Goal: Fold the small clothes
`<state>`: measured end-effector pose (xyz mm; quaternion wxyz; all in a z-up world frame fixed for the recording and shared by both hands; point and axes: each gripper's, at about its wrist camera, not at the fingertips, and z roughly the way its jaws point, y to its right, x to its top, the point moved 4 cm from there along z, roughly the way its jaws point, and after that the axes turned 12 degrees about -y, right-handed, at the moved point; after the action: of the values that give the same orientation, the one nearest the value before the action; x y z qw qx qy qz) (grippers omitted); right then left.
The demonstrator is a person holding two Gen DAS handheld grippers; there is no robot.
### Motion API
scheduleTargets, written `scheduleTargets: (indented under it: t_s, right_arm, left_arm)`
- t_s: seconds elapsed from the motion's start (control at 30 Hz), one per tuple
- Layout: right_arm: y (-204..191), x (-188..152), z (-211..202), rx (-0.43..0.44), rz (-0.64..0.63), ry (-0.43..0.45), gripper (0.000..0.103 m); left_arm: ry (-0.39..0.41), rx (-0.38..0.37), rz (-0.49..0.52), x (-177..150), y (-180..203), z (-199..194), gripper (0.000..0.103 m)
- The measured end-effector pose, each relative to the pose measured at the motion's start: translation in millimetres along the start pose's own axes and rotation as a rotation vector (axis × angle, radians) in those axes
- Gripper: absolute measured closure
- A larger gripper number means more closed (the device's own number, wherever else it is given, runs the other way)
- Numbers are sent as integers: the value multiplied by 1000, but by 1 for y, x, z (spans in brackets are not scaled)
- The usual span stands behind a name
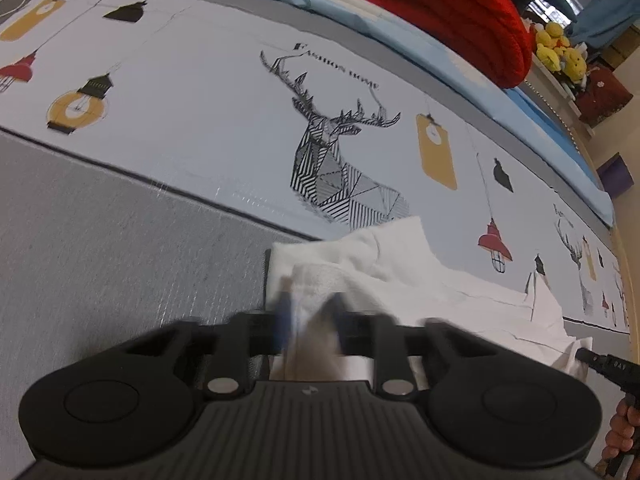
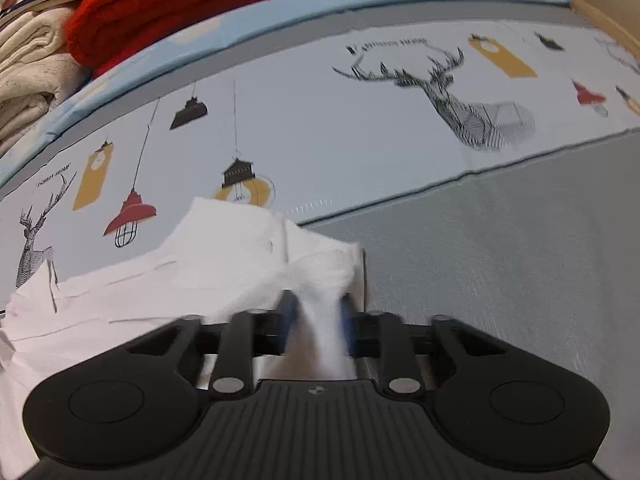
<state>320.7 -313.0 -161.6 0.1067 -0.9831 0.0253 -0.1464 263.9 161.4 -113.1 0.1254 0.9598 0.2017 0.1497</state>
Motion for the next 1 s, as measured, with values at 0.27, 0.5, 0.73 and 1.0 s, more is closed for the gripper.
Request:
scheduleTargets:
  t_s: [0.27,0.5,0.73,1.0]
  right_arm:
    - [-6,19,-41,62,34,296,99]
    - [-11,38,-33,28,69,337,99]
    - [-17,44,-18,-10,99,283,63]
    - [-12,8,-1,-19,22,-4,64]
  left_arm:
    - [277,14,20,21,10,-37,97]
    - [325,41,28,34,16,-34,97]
    - [179,-49,-73,36,-3,-21,71]
    - [15,-44,14,-8,1,-21,71]
